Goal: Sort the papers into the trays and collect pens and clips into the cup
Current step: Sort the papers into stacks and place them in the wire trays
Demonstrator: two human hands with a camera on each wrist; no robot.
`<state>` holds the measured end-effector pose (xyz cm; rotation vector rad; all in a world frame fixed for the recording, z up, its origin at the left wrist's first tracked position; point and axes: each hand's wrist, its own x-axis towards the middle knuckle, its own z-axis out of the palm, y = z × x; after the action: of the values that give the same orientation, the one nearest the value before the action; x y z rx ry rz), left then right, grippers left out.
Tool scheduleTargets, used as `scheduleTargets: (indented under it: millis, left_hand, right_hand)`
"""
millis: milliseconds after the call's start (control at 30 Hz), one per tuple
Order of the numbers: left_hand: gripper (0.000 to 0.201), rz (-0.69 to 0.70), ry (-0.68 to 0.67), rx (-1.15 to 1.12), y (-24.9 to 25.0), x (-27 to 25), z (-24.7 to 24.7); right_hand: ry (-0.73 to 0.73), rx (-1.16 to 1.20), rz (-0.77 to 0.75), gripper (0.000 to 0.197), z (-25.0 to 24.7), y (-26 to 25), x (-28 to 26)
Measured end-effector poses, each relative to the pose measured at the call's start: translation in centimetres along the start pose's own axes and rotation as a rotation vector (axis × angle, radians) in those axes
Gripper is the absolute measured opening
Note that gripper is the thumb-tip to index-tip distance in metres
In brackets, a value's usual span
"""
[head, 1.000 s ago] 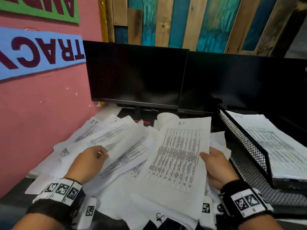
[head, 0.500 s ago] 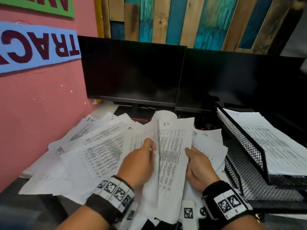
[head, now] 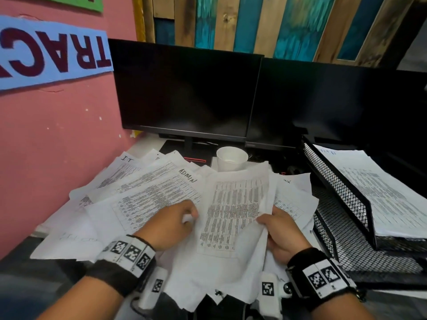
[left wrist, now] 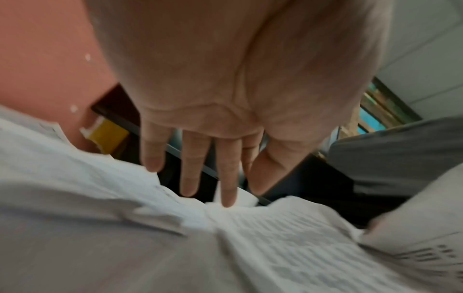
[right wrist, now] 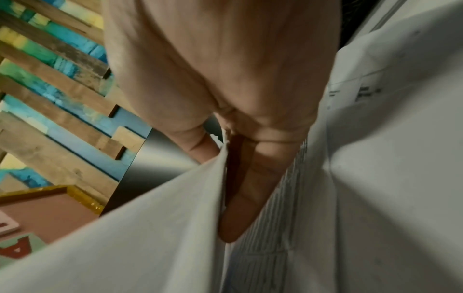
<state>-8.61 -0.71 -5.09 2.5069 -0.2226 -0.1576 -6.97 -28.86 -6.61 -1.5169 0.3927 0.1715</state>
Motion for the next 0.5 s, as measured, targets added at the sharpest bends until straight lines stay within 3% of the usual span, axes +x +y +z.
scheduleTargets:
  millis: [67, 200, 267, 333, 433, 500]
  left_hand:
    - [0.017, -0.094, -0.01, 0.16, -1.5, -0.6, -1.4]
    - [0.061, -0.226, -0.089, 0.233, -3.8, -1.6, -2.5]
    - [0.065, -0.24, -0.067, 0.219, -4.4, -2.0, -2.2]
    - [0.053, -0.24, 0.0, 0.209, -4.7, -2.1, -1.9]
    - [0.019, -0.229, 0.114, 0.219, -5.0, -1.8, -1.8]
    - [0.017, -0.249, 0.172, 0.206, -5.2, -1.6, -2.0]
  right_hand:
    - [0.011, 0.057, 0.021, 0.037, -0.6, -0.2, 0.3]
    - [0.021, 0.076, 0.056, 0.034, -1.4, -0.1, 0.3]
    - [0.004, 0.076, 0.07, 0.028, -1.2, -0.1, 0.1]
    - [-0.019, 0.135, 0.094, 0.029, -0.8, -0.2, -0.4]
    - [-0.068, 0.138, 0.075, 0.028, -0.3, -0.1, -0.5]
    - [-0.088, 0.011, 0.037, 0.027, 0.0, 0.2, -0.3]
